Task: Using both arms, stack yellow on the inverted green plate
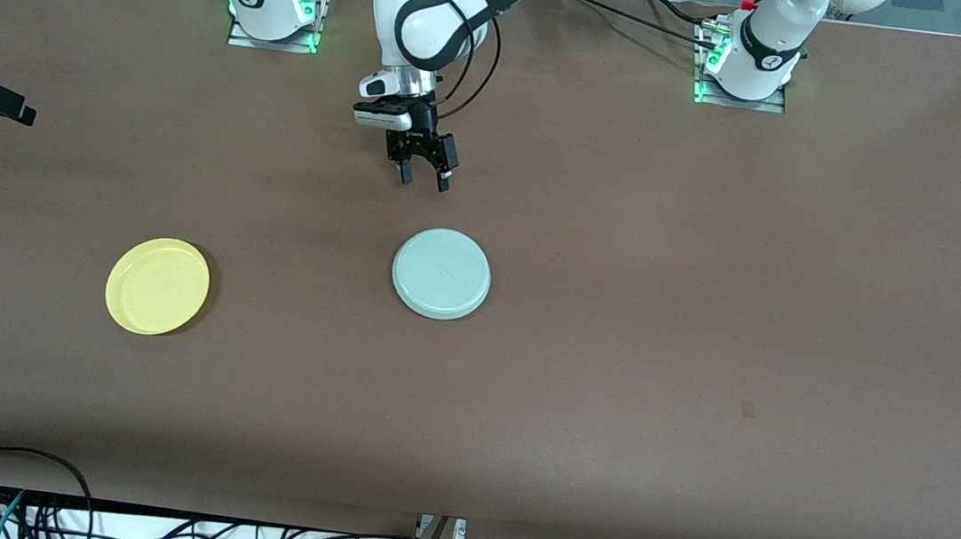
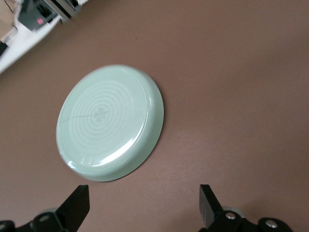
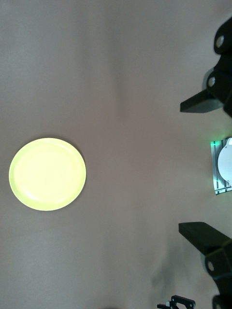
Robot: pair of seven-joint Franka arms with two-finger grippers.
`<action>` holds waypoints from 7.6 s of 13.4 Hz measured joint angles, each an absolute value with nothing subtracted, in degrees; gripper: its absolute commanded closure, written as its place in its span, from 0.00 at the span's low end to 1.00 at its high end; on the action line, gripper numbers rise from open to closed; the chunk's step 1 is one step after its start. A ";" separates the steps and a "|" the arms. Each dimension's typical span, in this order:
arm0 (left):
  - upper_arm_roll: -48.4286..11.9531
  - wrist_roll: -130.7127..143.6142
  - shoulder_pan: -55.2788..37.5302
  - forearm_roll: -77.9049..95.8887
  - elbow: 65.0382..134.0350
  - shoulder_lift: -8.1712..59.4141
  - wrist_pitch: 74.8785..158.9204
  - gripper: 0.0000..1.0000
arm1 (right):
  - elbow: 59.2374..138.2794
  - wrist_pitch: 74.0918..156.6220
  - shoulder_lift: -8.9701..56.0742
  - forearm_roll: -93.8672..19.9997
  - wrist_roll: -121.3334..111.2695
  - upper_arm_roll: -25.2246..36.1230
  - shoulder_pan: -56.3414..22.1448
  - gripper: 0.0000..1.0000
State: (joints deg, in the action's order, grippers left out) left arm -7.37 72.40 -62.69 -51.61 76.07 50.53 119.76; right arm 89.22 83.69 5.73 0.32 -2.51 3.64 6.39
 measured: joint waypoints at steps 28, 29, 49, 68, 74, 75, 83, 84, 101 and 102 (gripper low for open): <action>-47.23 19.78 13.55 -14.74 60.20 31.78 74.28 0.00 | 95.65 122.14 32.95 -8.34 -19.66 5.55 10.27 0.11; -43.39 17.07 13.14 -12.93 60.09 29.71 73.32 0.00 | 95.57 123.92 34.51 -9.67 -19.92 5.56 10.55 0.16; 13.80 -1.49 -13.45 -3.09 98.46 0.54 94.40 0.00 | 92.05 121.39 39.93 -11.44 -20.04 3.63 10.35 1.00; 13.26 -1.48 -12.18 -3.09 95.28 1.76 95.31 0.00 | 91.59 121.52 37.47 -11.27 5.95 -14.27 -13.08 1.00; 13.29 -1.48 -12.15 -3.09 94.08 2.56 95.41 0.00 | 91.60 124.51 39.87 -11.25 5.84 -14.25 -15.51 1.00; 13.29 -1.48 -12.15 -3.09 94.04 2.58 95.41 0.00 | 91.60 124.72 40.11 -11.24 5.81 -14.24 -15.63 1.00; 13.29 -1.48 -12.15 -3.09 94.03 2.65 95.41 0.00 | 92.36 127.79 41.25 -11.14 5.80 -14.18 -16.75 0.40; 13.30 -1.48 -12.14 -3.09 94.03 2.65 95.41 0.00 | 92.37 127.79 41.25 -11.14 5.80 -14.16 -16.75 0.00; 13.28 -1.48 -12.18 -3.09 93.90 2.74 95.42 0.00 | 88.11 97.10 14.07 1.47 6.38 1.81 -16.33 0.00; 13.27 -1.48 -12.18 -3.09 93.90 2.81 95.41 0.00 | 87.97 93.24 11.66 1.57 6.38 3.79 -16.29 0.00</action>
